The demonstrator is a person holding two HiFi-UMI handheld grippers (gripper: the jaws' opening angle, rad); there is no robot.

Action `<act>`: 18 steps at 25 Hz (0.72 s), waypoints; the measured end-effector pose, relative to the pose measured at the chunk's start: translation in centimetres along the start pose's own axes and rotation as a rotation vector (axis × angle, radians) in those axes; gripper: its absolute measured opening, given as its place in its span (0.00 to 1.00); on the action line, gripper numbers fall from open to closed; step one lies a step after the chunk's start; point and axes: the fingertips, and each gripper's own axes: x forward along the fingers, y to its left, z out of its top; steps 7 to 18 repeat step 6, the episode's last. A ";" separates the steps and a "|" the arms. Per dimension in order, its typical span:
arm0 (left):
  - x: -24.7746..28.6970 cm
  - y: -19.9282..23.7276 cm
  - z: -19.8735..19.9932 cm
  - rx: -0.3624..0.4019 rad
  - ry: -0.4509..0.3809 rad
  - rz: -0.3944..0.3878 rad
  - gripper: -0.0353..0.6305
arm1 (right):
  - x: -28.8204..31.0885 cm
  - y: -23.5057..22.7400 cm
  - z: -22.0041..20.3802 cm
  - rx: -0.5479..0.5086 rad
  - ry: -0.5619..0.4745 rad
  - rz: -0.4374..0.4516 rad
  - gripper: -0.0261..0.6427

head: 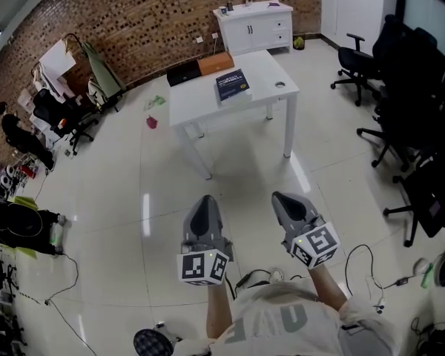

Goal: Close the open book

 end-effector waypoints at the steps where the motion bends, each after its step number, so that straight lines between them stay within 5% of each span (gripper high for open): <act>1: -0.1 0.0 0.0 0.001 -0.001 0.001 0.07 | -0.1 0.1 0.0 -0.001 0.001 0.000 0.04; 18: -0.7 0.4 0.0 0.002 0.002 0.004 0.07 | -0.4 0.7 -0.2 0.012 0.004 0.004 0.04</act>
